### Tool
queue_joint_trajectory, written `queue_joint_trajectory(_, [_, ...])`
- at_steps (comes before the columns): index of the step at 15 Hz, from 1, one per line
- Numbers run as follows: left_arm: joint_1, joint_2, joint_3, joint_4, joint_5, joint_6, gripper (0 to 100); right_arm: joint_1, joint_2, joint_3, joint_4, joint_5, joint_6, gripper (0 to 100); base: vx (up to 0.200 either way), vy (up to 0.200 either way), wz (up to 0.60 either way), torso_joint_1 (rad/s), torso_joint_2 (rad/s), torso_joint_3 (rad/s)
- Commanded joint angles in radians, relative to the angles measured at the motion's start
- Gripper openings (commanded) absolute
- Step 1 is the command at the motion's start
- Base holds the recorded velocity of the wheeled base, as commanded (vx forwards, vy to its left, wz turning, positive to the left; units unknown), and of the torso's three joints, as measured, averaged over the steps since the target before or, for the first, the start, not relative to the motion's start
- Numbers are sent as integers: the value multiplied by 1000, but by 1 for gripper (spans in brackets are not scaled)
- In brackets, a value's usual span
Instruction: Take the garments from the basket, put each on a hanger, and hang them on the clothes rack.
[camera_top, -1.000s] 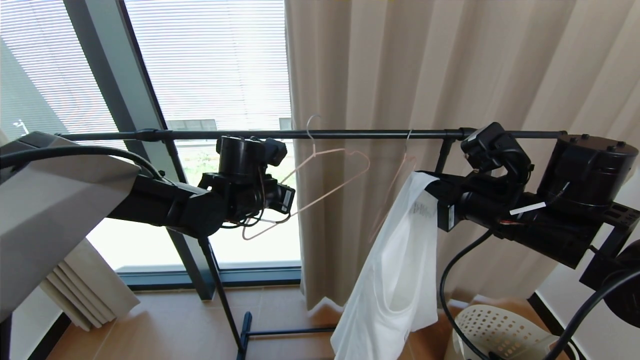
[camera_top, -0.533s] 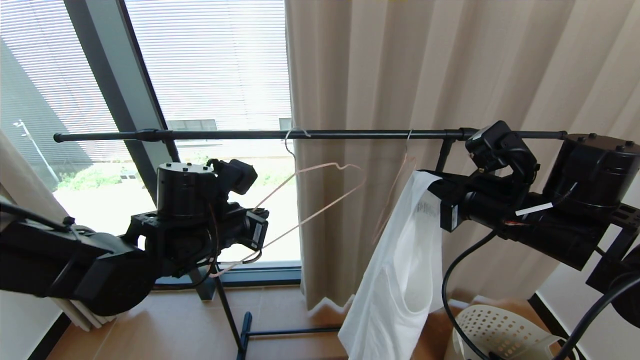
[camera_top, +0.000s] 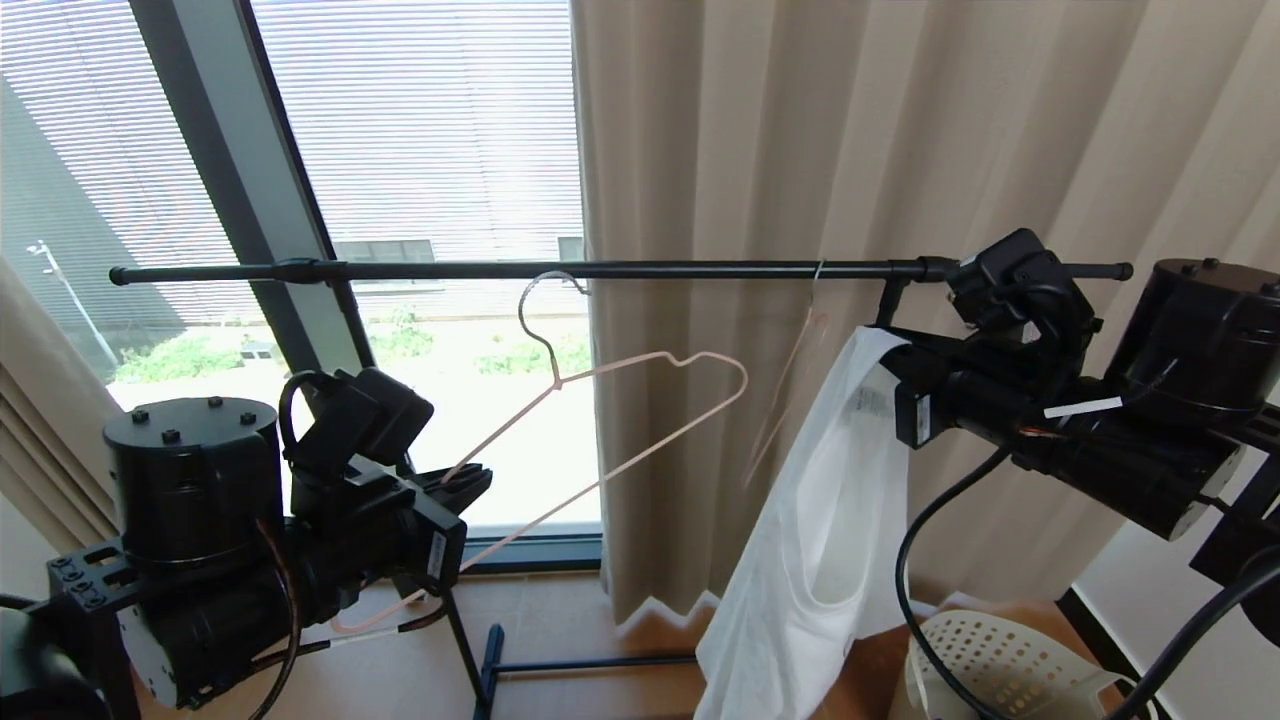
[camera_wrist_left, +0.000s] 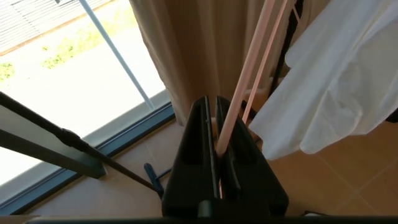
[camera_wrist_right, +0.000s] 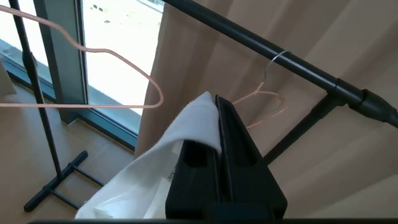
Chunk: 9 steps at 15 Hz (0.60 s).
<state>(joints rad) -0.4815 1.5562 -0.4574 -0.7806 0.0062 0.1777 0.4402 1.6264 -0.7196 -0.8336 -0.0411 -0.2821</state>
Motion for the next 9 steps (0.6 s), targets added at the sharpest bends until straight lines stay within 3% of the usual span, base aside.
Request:
queue_joint_trajectory(1, [-8, -11, 5, 0, 0, -1, 0, 0, 0, -3, -1, -28, -6, 0, 0, 0, 0, 0, 0, 0])
queue_joint_trajectory(4, [-25, -24, 17, 0, 0, -1, 0, -1, 4, -18, -1, -154, -66, 0, 0, 0, 0, 0, 0, 0])
queue_joint_trajectory(9, [-51, -28, 37, -2, -23, -4, 0, -6, 69, -72, -1, -329, -84, 0, 0, 0, 0, 0, 0, 0])
